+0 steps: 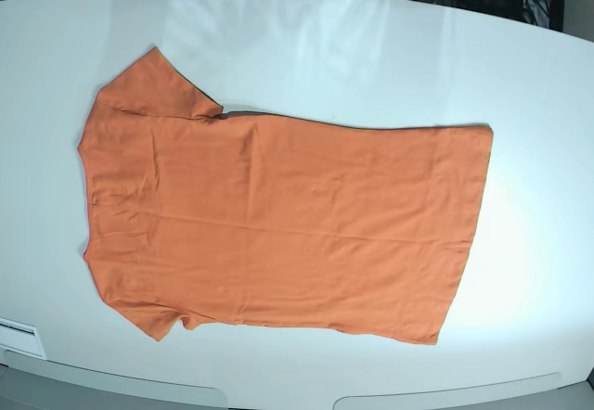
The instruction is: Fold the T-shirt properly
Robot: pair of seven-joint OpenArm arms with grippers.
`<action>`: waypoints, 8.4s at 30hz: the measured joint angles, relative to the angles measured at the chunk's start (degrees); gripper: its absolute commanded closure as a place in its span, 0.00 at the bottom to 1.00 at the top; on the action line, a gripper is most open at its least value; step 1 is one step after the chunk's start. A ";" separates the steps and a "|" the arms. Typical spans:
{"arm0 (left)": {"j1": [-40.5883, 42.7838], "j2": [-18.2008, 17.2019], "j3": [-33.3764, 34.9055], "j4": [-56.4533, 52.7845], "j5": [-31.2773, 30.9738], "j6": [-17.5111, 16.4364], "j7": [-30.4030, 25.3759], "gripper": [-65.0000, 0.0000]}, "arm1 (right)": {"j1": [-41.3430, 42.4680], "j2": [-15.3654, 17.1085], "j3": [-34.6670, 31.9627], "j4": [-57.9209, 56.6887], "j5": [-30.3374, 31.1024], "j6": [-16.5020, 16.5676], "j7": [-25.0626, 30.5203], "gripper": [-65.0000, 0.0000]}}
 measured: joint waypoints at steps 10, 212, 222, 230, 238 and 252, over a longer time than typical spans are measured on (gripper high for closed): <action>-0.02 0.00 0.00 0.04 0.00 0.00 1.51 1.00 | 0.00 0.00 0.07 0.02 0.00 1.33 -0.07 1.00; -5.38 -68.52 19.26 91.14 32.68 -21.38 2.58 1.00 | -49.81 20.74 18.78 106.42 -10.32 3.08 -21.44 1.00; -5.35 -69.51 19.26 97.07 24.17 -29.59 6.64 1.00 | -60.08 20.76 18.78 106.47 -16.92 -0.44 -22.51 1.00; 1.27 -72.87 19.19 101.31 20.39 -31.23 13.31 1.00 | -63.71 20.76 18.78 106.47 -16.96 -0.48 -23.98 1.00; 8.79 -73.35 19.15 103.93 20.00 -31.08 21.81 1.00 | -63.69 20.76 18.78 106.47 -16.94 -0.46 -24.68 1.00; 11.39 -73.37 19.15 111.47 37.33 -10.10 29.59 1.00 | -62.05 20.92 18.78 107.40 -26.97 -9.03 -21.94 1.00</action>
